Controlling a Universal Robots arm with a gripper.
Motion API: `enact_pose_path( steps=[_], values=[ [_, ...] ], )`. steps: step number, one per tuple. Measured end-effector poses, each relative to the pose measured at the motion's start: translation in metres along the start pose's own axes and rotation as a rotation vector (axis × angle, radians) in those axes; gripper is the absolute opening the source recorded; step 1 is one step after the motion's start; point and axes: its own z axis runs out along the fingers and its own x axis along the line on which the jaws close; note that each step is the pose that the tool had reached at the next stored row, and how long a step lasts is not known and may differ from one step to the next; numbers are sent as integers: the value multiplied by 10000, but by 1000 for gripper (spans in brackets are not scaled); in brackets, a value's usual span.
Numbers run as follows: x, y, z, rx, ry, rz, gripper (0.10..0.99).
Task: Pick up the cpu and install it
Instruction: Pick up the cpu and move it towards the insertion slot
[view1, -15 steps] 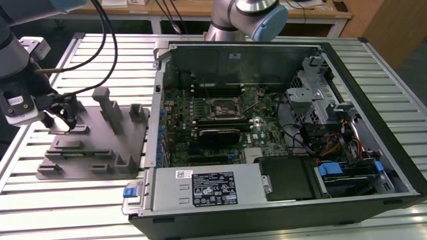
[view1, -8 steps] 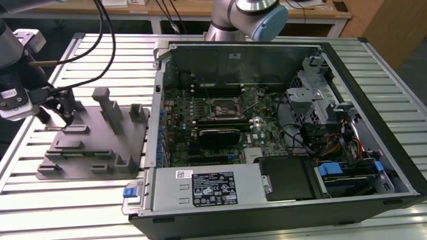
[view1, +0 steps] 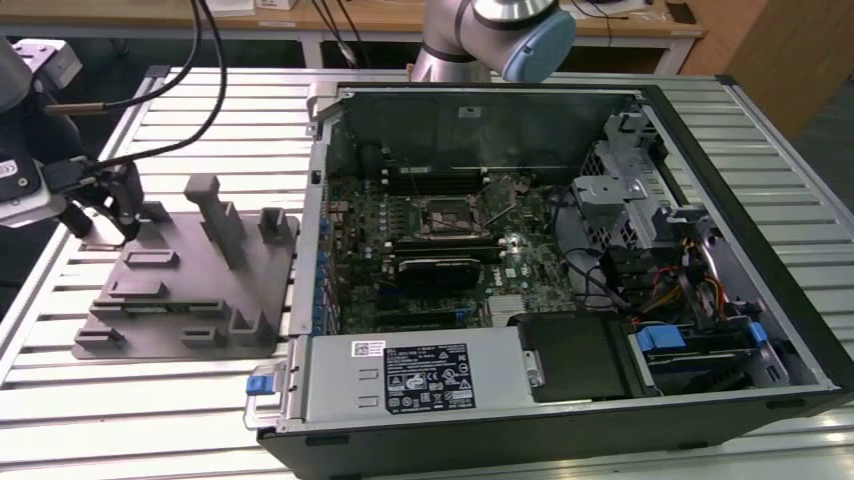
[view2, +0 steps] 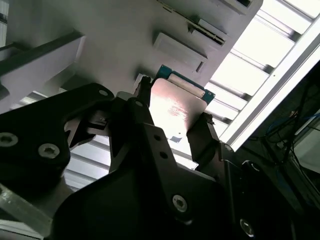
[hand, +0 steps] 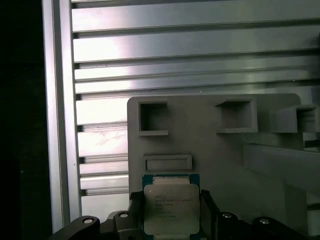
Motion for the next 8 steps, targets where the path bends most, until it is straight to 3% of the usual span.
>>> enact_pose_path(
  steps=[8],
  values=[
    [-3,12,-190,0,-3,0,541]
  ],
)
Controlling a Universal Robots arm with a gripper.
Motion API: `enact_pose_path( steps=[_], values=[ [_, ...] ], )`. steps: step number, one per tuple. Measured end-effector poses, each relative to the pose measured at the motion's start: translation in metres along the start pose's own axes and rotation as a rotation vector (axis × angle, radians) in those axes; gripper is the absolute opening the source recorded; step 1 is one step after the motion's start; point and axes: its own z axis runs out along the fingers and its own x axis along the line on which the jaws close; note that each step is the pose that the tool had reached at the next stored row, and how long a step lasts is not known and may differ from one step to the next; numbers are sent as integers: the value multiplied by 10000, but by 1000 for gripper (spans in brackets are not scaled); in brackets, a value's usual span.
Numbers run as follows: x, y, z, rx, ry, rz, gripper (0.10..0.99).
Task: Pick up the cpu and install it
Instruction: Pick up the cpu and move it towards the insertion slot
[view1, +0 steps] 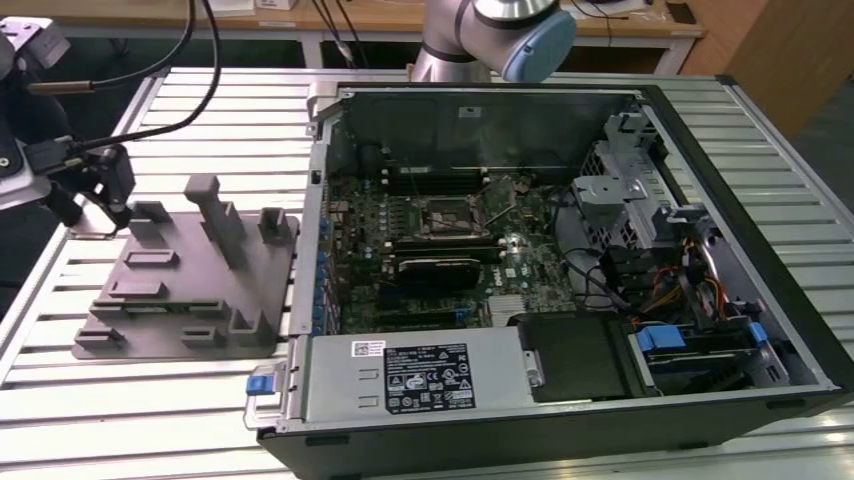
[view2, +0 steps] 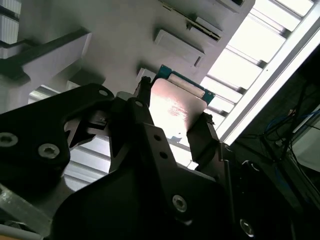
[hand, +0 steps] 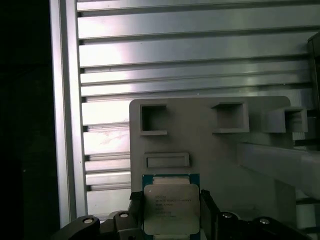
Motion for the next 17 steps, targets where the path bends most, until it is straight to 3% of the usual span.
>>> enact_pose_path(
  steps=[17],
  values=[
    [-5,22,-319,0,-2,0,541]
  ],
)
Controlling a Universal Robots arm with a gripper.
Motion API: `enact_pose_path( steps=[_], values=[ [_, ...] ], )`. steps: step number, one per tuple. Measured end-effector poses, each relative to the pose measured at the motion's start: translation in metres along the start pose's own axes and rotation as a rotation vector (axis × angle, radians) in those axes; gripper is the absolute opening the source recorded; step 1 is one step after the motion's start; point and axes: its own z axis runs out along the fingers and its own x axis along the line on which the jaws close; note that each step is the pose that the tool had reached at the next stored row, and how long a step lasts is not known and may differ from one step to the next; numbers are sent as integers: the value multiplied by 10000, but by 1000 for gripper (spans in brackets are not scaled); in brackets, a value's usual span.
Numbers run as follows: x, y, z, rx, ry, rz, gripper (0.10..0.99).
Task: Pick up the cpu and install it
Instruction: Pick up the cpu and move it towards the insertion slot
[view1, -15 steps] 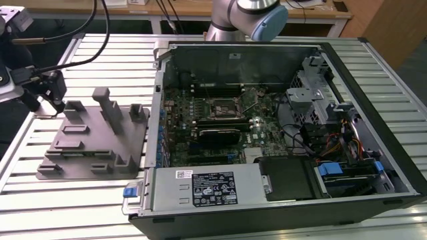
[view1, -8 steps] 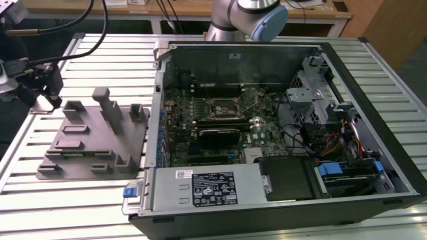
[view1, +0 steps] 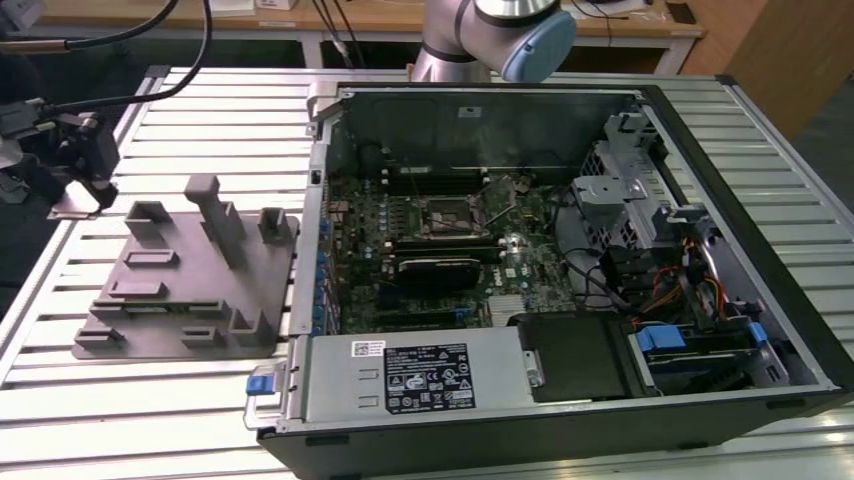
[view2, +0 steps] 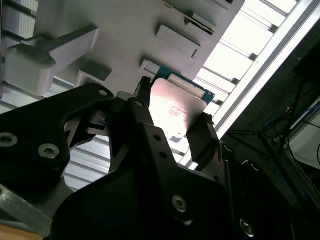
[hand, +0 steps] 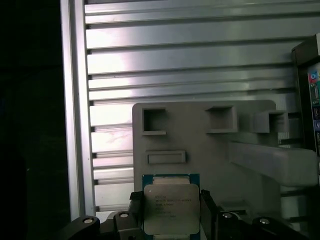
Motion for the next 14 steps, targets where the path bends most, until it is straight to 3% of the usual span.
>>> enact_pose_path(
  steps=[14],
  values=[
    [-4,17,-235,0,-1,0,541]
  ],
)
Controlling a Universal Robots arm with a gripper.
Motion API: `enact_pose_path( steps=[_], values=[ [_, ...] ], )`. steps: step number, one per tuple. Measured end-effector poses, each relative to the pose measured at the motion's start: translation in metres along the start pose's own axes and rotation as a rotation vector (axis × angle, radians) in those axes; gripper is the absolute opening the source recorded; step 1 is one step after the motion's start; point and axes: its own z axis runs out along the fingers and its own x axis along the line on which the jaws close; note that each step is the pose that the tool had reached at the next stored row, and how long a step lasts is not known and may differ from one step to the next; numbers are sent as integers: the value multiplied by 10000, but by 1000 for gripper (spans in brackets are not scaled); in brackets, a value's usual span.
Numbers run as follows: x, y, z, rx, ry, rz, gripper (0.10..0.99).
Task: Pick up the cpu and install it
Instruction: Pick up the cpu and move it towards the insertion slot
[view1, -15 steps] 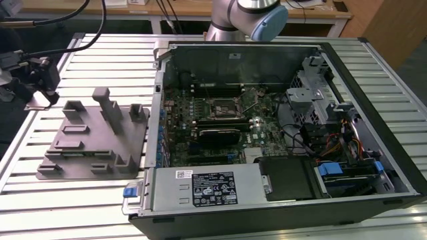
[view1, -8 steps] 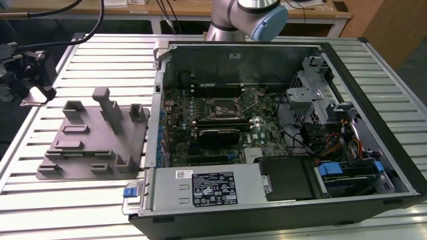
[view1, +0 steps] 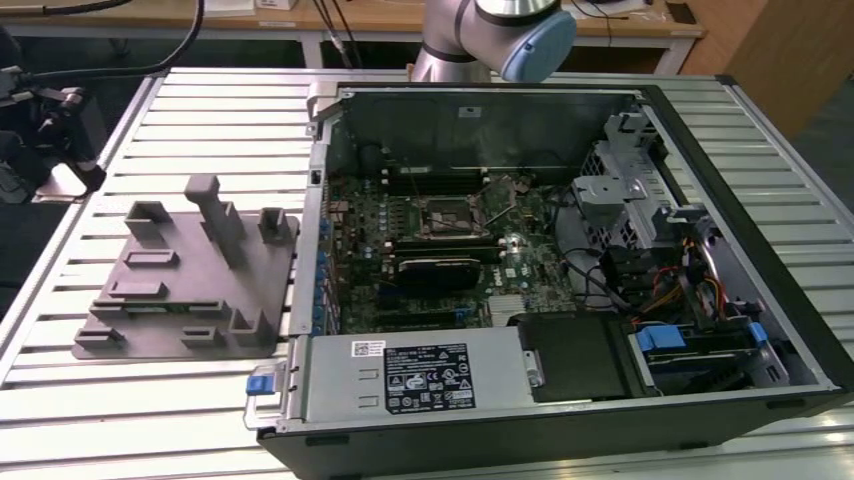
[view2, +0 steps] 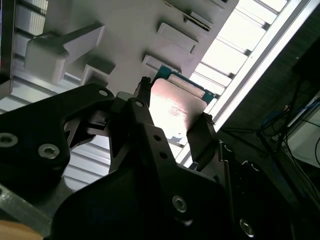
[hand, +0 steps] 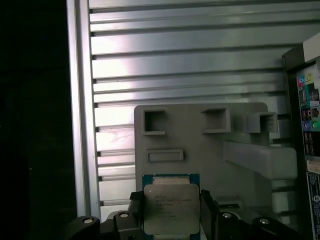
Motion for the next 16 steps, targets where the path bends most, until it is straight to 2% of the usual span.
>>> enact_pose_path(
  steps=[16],
  values=[
    [-4,18,-264,0,-1,0,541]
  ],
)
